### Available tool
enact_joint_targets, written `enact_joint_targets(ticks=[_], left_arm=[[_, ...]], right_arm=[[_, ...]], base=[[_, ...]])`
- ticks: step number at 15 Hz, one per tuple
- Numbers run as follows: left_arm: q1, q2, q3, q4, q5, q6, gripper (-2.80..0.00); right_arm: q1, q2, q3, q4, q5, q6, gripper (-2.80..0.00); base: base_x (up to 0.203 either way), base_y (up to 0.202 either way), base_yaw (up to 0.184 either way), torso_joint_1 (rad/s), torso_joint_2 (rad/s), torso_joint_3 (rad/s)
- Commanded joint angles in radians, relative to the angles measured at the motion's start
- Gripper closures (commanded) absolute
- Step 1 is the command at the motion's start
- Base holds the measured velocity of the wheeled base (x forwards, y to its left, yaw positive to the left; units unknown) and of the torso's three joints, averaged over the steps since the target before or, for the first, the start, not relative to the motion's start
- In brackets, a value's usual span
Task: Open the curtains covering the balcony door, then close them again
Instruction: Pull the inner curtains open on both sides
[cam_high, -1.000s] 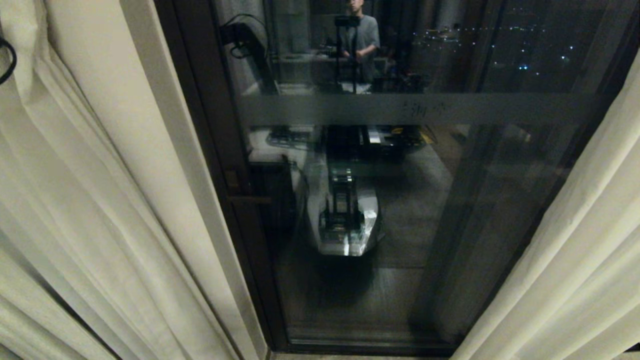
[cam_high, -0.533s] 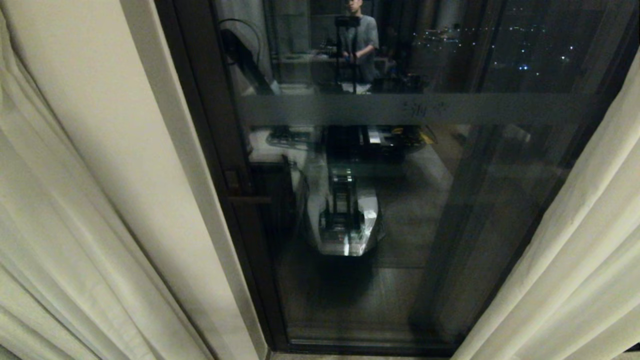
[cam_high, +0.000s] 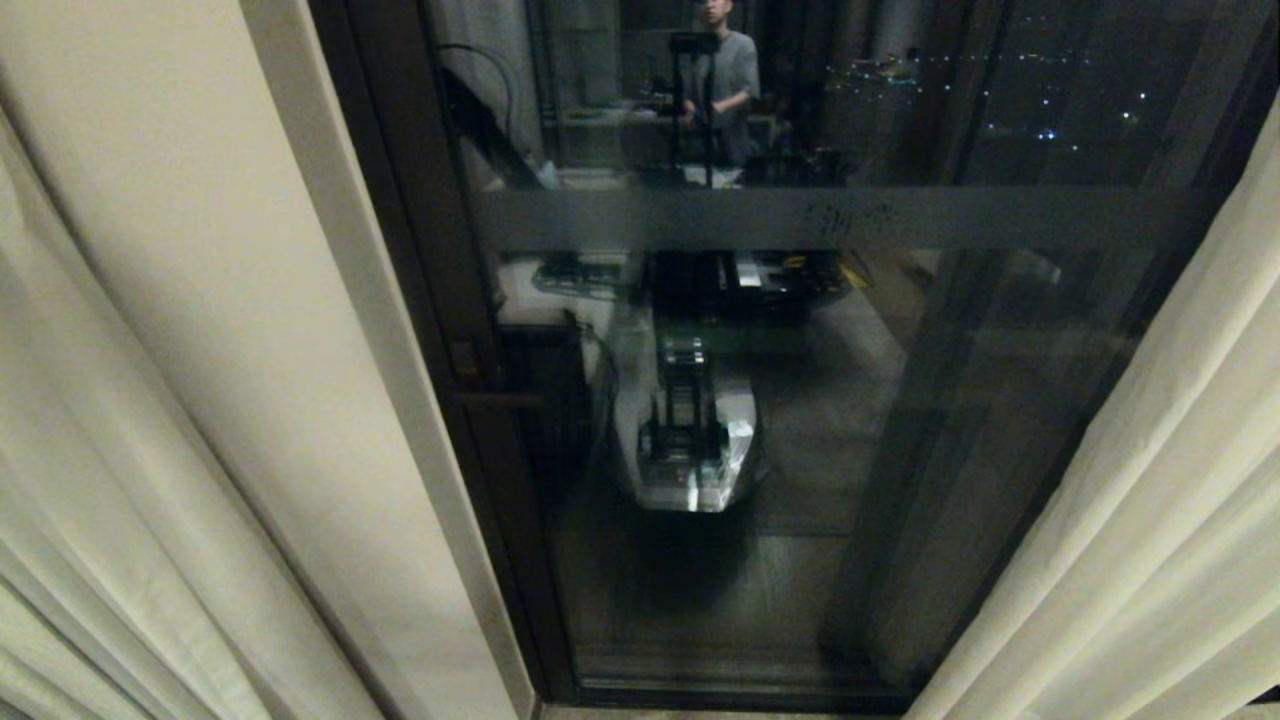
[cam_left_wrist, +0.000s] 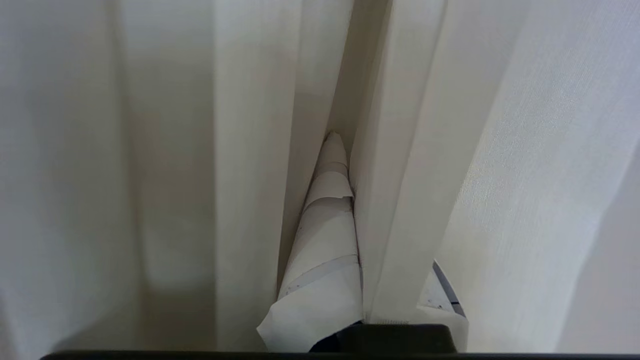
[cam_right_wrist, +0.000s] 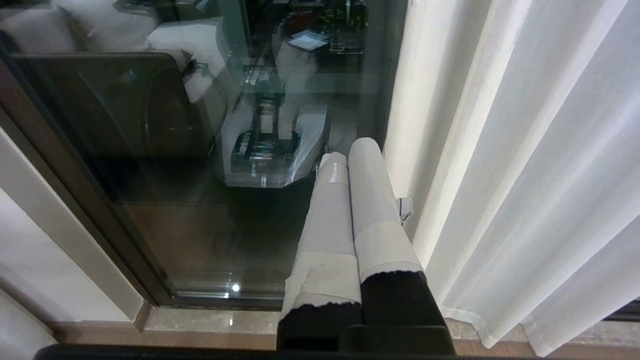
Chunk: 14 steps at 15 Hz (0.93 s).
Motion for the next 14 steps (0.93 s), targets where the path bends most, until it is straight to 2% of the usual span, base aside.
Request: enact_joint_targets(ticks=[1,5,10,14], left_arm=[[-0.020,-0.033,0.001,-0.004,0.000,0.000,0.00],[-0.029,-0.109,0.006,0.010,-0.002,0.004,0.00],[-0.096,-0.160,0.028,0.008,0.001,0.009,0.00],[-0.102,-0.216,0.111,0.008,-0.003,0.025,0.00]], right_arm=[[0.001,0.001,0.000,0.000,0.000,0.000,0.00],[0.001,0.000,0.000,0.000,0.000,0.000,0.00],[0.001,0.001,0.000,0.000,0.000,0.000,0.00],[0.001,0.000,0.000,0.000,0.000,0.000,0.00]], base=[[0.000,0.000,0.000,0.000,0.00,0.000],[0.000,0.000,0.000,0.000,0.00,0.000],[0.000,0.000,0.000,0.000,0.00,0.000],[0.000,0.000,0.000,0.000,0.00,0.000]])
